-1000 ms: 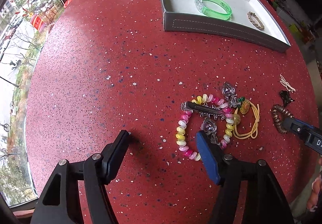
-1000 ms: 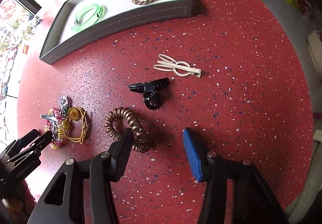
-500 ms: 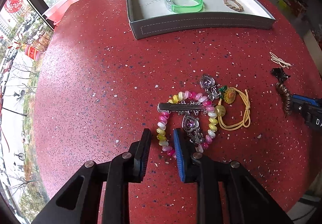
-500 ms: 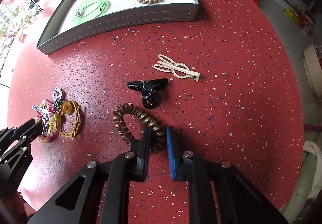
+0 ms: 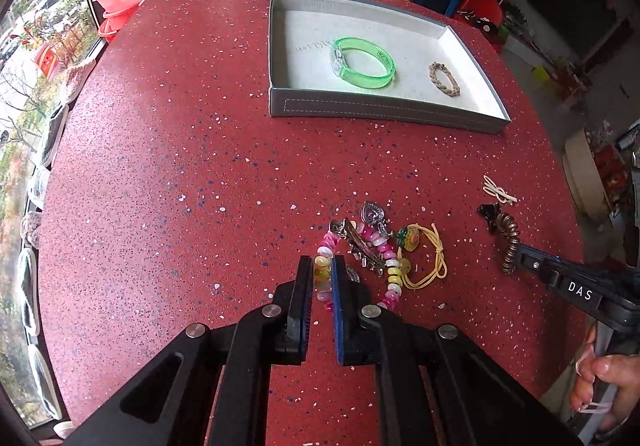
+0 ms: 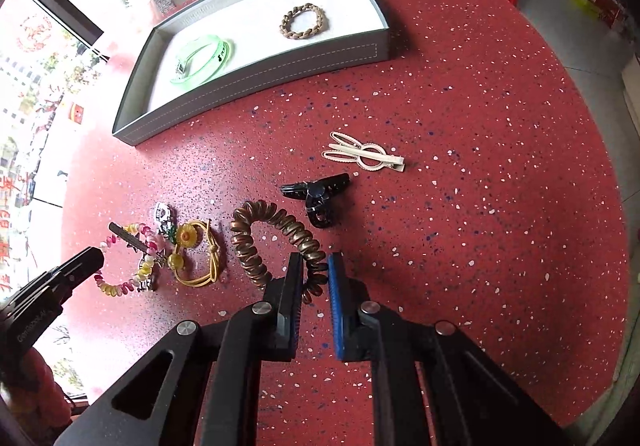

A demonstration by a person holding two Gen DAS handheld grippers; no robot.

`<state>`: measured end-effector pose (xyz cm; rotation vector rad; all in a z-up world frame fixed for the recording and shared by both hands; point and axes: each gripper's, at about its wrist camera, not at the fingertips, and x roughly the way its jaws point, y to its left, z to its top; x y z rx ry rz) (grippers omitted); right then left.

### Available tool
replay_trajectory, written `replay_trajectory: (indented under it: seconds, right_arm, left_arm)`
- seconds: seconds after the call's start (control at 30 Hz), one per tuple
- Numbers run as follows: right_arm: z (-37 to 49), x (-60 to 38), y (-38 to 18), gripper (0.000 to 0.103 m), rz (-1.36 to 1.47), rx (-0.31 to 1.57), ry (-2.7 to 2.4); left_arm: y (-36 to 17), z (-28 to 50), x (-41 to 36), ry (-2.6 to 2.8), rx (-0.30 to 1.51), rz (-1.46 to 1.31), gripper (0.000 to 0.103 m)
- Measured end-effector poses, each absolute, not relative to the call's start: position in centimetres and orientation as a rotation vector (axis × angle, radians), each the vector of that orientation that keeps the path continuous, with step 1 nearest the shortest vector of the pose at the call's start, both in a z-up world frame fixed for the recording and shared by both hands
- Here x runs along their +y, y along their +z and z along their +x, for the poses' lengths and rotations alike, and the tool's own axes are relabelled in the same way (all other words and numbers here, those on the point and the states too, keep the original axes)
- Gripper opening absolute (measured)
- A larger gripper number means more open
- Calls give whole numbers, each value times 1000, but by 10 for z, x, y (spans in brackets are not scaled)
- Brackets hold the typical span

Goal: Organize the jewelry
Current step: 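Carry the beaded bracelet into the tray with the left tool while the right tool carries the coil hair tie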

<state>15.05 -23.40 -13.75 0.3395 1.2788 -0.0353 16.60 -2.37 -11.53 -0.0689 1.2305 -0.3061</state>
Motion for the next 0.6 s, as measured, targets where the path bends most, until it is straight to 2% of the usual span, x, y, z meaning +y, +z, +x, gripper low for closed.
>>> replay_trajectory:
  seconds: [0.3, 0.6]
  right_arm:
    - [147, -248, -112, 14, 361, 1239, 2]
    - [165, -252, -104, 14, 371, 1226, 18]
  left_arm:
    - [-83, 184, 6, -338, 1177, -134, 28]
    - [-78, 201, -7, -344, 1159, -148, 28]
